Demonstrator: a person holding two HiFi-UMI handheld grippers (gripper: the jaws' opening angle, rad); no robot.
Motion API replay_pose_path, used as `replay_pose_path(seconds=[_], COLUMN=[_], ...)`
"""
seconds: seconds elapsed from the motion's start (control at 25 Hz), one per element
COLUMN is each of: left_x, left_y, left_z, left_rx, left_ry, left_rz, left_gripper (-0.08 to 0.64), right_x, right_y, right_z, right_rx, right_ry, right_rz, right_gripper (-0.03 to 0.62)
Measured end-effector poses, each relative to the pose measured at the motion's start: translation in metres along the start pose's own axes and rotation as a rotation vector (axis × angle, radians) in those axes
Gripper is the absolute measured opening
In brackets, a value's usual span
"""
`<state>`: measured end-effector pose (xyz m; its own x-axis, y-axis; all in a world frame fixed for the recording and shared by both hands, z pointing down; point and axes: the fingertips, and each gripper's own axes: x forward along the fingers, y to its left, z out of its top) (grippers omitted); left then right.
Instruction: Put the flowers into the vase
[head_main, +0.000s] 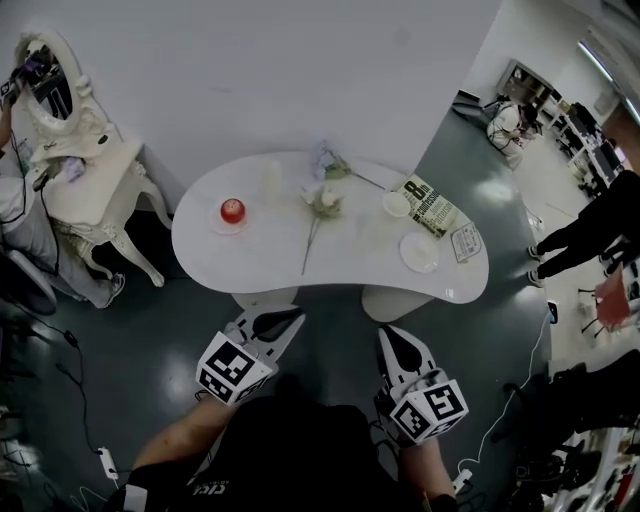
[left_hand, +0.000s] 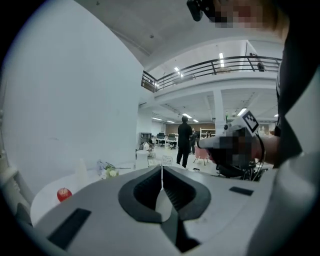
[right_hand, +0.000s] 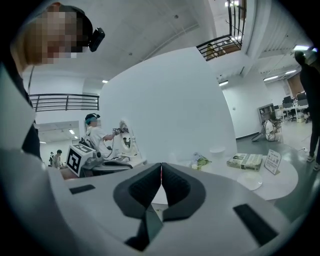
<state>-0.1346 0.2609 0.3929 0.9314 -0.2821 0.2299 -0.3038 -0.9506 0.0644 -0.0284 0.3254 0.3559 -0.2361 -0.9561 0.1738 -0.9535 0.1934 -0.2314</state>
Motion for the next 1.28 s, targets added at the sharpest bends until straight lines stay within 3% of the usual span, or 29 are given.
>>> replay_pose_path(seconds=[0.24,0.6,0.96,1.28], left_x=[0.006,0.044,0.114,0.171], left_y=[0.032,0.07,0.121,0.156], left_z=[-0.004,-0.008,-0.008,-0.014], left_rx=[-0.074,-0.13,-0.165,-0.195], left_ry=[-0.017,-0.033,0.051,0.131], left_rz=[0.004,0.021,0.111,0.21], left_gripper=[0.012,0.011,0.012,0.012], right_x=[0.025,0.065,0.115,0.15], right_y=[-0.005,-0.049,-0.099,-0.154], right_z=[-0.009,-0.013,0.034,0.064], right_rx=[0.03,0.049,-0.035,-0.014], right_ry=[0.031,0.061,0.033,0.019], right_rz=[-0.001,0.026,0.153,0.256], right_gripper=[0.025,0.025,0.025,0.025])
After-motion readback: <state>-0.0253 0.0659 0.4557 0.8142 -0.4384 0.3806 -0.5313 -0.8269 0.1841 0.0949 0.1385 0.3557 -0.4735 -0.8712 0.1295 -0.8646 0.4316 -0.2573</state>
